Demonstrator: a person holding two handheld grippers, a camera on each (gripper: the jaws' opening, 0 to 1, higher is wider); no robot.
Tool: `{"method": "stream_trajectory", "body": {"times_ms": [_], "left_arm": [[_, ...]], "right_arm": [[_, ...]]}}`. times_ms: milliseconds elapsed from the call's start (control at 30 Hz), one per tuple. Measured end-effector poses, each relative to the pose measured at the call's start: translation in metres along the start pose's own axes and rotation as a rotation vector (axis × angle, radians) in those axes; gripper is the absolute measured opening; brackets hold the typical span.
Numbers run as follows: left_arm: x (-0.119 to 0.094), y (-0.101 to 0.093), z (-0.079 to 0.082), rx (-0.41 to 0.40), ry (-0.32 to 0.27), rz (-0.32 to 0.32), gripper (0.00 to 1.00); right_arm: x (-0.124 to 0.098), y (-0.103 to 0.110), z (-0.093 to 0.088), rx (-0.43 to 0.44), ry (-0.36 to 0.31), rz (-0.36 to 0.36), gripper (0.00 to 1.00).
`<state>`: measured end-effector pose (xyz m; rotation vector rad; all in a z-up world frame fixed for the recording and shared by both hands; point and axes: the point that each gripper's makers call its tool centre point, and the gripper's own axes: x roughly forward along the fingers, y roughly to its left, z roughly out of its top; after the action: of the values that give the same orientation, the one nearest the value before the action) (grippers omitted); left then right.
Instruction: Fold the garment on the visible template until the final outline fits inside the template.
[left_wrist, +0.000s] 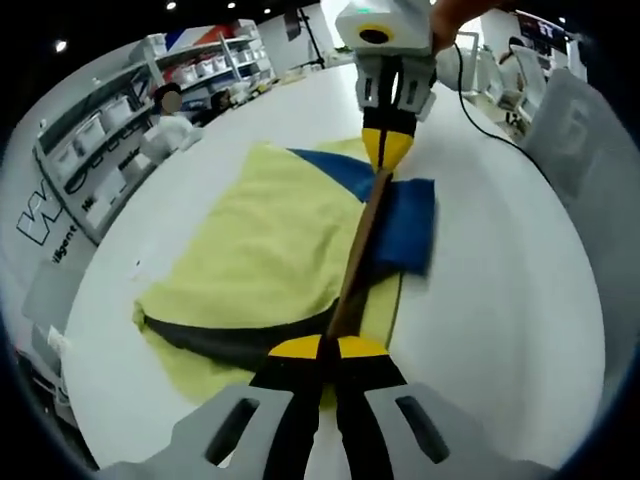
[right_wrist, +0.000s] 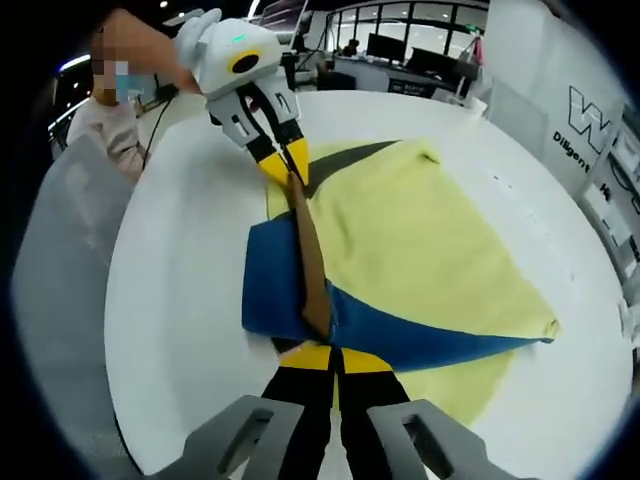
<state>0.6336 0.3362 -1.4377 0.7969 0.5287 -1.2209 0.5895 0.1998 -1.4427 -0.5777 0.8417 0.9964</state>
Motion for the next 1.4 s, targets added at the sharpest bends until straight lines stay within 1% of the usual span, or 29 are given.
{"method": "stream_trajectory", "body": {"times_ms": [67, 100, 233, 300, 367, 433, 467, 567, 700, 800, 933, 1000, 1200, 1267, 1333, 1400], "left_arm": [[-0.002, -0.006, 0.0, -0.003, 0.003, -0.015, 0.09], [-0.002, -0.01, 0.0, -0.001, 0.006, -0.022, 0.09], [-0.006, -0.028, 0.001, 0.015, 0.016, -0.064, 0.09], [-0.008, -0.034, 0.001, -0.005, 0.02, -0.079, 0.09], [-0.009, -0.04, 0.0, -0.026, 0.028, -0.09, 0.09], [-0.01, -0.046, -0.001, -0.06, 0.033, -0.1, 0.09], [-0.012, -0.051, -0.001, -0.09, 0.036, -0.113, 0.09], [-0.016, -0.061, -0.001, -0.104, 0.043, -0.134, 0.09], [-0.023, -0.081, -0.001, -0.147, 0.06, -0.202, 0.09], [-0.025, -0.088, -0.002, -0.139, 0.071, -0.217, 0.09], [-0.029, -0.096, -0.002, -0.141, 0.082, -0.231, 0.09], [-0.031, -0.099, -0.002, -0.133, 0.087, -0.234, 0.09], [-0.039, -0.109, 0.0, -0.158, 0.088, -0.268, 0.09], [-0.041, -0.11, 0.002, -0.178, 0.091, -0.274, 0.09], [-0.043, -0.11, 0.003, -0.201, 0.092, -0.282, 0.09], [-0.046, -0.109, 0.005, -0.212, 0.094, -0.288, 0.09]], "right_arm": [[-0.002, 0.009, -0.003, -0.006, 0.008, 0.021, 0.0], [-0.002, 0.009, -0.004, -0.007, 0.009, 0.024, 0.0], [-0.006, 0.025, -0.01, -0.007, 0.023, 0.064, 0.0], [-0.007, 0.032, -0.014, -0.018, 0.025, 0.078, 0.0], [-0.009, 0.039, -0.016, -0.005, 0.021, 0.102, 0.0], [-0.01, 0.045, -0.018, 0.006, 0.026, 0.117, 0.0], [-0.011, 0.05, -0.019, -0.001, 0.031, 0.13, 0.0], [-0.013, 0.059, -0.022, 0.001, 0.045, 0.152, 0.0], [-0.015, 0.069, -0.026, -0.002, 0.069, 0.183, 0.0], [-0.018, 0.076, -0.028, 0.035, 0.085, 0.21, 0.0], [-0.02, 0.085, -0.029, 0.031, 0.101, 0.232, 0.0], [-0.023, 0.093, -0.03, 0.03, 0.109, 0.256, 0.0], [-0.029, 0.107, -0.032, 0.023, 0.127, 0.298, 0.0], [-0.032, 0.11, -0.03, 0.037, 0.127, 0.314, 0.0], [-0.036, 0.11, -0.029, 0.056, 0.126, 0.313, 0.0], [-0.04, 0.111, -0.027, 0.057, 0.116, 0.313, 0.0]]}}
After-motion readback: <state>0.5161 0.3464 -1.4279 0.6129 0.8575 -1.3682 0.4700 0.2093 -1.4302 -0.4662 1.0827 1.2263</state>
